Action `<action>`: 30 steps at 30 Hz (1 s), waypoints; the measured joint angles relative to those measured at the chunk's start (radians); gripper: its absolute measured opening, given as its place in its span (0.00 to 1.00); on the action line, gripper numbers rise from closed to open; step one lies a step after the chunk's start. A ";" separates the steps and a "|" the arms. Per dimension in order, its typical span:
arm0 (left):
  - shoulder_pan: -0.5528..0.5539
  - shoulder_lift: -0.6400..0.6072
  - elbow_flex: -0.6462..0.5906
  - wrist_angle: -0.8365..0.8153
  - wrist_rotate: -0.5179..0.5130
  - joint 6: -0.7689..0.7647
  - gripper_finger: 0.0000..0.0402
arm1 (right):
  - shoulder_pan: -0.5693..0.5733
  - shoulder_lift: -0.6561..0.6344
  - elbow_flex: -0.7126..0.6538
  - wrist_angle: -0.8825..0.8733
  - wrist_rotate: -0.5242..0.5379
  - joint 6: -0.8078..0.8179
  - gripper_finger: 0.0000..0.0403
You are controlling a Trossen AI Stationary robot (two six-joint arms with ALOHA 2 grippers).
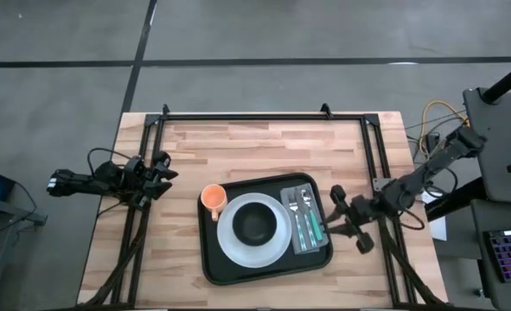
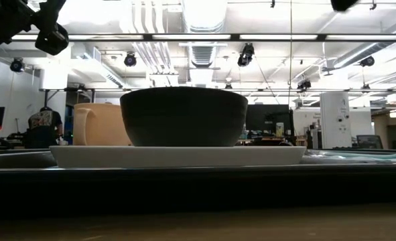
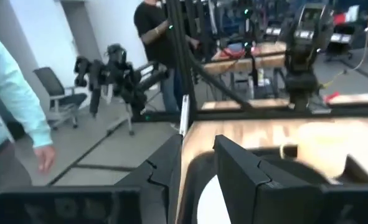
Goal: Set up tray
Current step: Return to Home Position
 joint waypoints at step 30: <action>0.000 0.000 0.000 -0.003 0.000 0.000 0.35 | -0.003 -0.497 -0.434 0.150 -0.346 -0.010 0.21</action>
